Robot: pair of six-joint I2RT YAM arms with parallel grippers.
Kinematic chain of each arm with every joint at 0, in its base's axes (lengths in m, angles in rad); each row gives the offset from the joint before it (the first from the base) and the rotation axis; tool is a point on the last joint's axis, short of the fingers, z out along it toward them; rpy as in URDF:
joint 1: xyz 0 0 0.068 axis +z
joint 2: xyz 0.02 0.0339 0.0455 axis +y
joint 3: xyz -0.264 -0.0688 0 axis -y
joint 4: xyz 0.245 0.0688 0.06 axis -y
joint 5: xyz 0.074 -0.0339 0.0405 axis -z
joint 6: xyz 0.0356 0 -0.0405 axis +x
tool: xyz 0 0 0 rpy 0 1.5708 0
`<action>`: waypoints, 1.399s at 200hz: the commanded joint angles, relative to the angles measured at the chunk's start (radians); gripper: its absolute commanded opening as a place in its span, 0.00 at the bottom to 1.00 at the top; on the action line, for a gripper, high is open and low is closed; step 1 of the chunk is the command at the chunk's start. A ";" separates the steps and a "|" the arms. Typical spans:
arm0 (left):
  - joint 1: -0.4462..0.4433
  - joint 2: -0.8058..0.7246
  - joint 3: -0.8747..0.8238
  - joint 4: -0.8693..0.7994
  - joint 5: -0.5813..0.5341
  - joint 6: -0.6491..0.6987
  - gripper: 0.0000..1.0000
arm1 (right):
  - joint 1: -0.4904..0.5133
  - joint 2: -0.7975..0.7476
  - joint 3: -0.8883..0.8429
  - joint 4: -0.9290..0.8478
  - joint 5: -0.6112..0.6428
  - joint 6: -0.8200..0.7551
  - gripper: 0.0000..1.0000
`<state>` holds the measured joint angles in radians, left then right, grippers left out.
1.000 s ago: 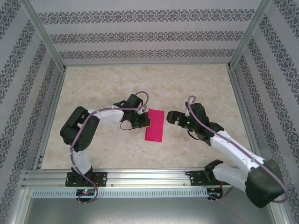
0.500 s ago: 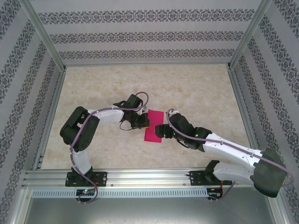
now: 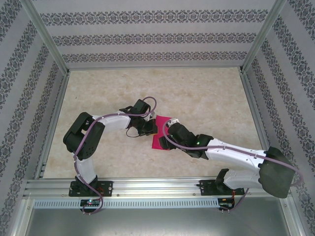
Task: Fold a paper plane with a square sheet of paper (pick it up from the middle)
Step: Fold the triangle a second time at the center of the table.
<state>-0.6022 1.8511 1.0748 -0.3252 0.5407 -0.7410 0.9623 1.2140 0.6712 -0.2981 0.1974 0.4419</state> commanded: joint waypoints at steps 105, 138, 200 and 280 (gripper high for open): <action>0.013 -0.018 0.021 0.003 0.010 -0.005 0.01 | 0.150 0.289 0.162 0.013 0.076 -0.044 0.69; 0.012 -0.023 0.019 0.002 0.009 -0.006 0.01 | 0.173 0.384 0.197 0.007 0.121 -0.015 0.66; 0.013 -0.027 0.015 -0.004 0.008 -0.005 0.01 | 0.192 0.440 0.216 0.028 0.197 0.019 0.45; 0.013 -0.031 0.023 -0.009 -0.005 -0.008 0.02 | 0.191 0.374 0.156 0.049 0.197 0.022 0.14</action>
<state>-0.6022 1.8492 1.0744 -0.3279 0.5373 -0.7414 1.1454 1.6264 0.8497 -0.2718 0.3695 0.4580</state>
